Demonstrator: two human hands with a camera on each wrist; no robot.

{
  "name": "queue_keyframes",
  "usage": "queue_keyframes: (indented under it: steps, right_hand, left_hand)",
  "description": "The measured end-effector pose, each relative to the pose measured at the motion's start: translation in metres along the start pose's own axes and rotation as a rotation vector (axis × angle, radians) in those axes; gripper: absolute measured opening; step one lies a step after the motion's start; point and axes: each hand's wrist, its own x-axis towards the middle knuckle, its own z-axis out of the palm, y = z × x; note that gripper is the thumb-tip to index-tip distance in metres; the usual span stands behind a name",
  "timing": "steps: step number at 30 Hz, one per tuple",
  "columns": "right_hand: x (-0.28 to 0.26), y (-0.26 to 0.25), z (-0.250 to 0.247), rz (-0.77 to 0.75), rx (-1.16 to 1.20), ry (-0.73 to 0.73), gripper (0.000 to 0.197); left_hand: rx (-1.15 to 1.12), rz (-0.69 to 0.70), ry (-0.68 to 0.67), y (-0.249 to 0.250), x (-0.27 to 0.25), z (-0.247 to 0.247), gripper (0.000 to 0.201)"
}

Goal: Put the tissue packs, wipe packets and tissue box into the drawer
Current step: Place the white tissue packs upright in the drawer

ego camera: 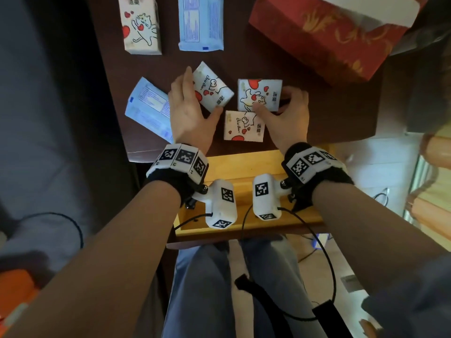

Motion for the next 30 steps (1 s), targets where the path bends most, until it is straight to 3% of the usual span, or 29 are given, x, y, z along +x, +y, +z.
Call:
queue_keyframes:
  steps: [10,15,18,21,25,28,30]
  right_hand:
    - [-0.007,0.005,-0.007,-0.001,0.201,-0.076,0.056]
    - [-0.02,0.001,-0.018,-0.021,0.296,0.037,0.05]
    - [-0.031,0.0,-0.025,-0.084,0.252,0.146,0.054]
    - [-0.038,0.006,-0.03,-0.11,0.136,0.208,0.063]
    - [-0.038,0.019,-0.029,-0.13,-0.029,0.124,0.067]
    - [-0.038,0.029,-0.026,-0.167,-0.076,0.014,0.074]
    - [-0.039,0.035,-0.025,-0.171,-0.072,-0.032,0.075]
  left_hand:
    - [-0.077,0.032,0.079,0.011,-0.011,-0.005,0.065]
    - [-0.15,0.0,0.082,0.01,-0.022,-0.009,0.049]
    - [-0.228,-0.051,0.085,0.009,-0.032,-0.013,0.042]
    - [-0.239,-0.017,0.093,0.006,-0.043,-0.012,0.04]
    - [-0.315,-0.008,0.077,0.002,-0.052,-0.005,0.039]
    - [-0.351,-0.015,0.232,0.002,-0.061,0.008,0.032]
    - [-0.375,-0.018,0.265,0.003,-0.066,0.013,0.027]
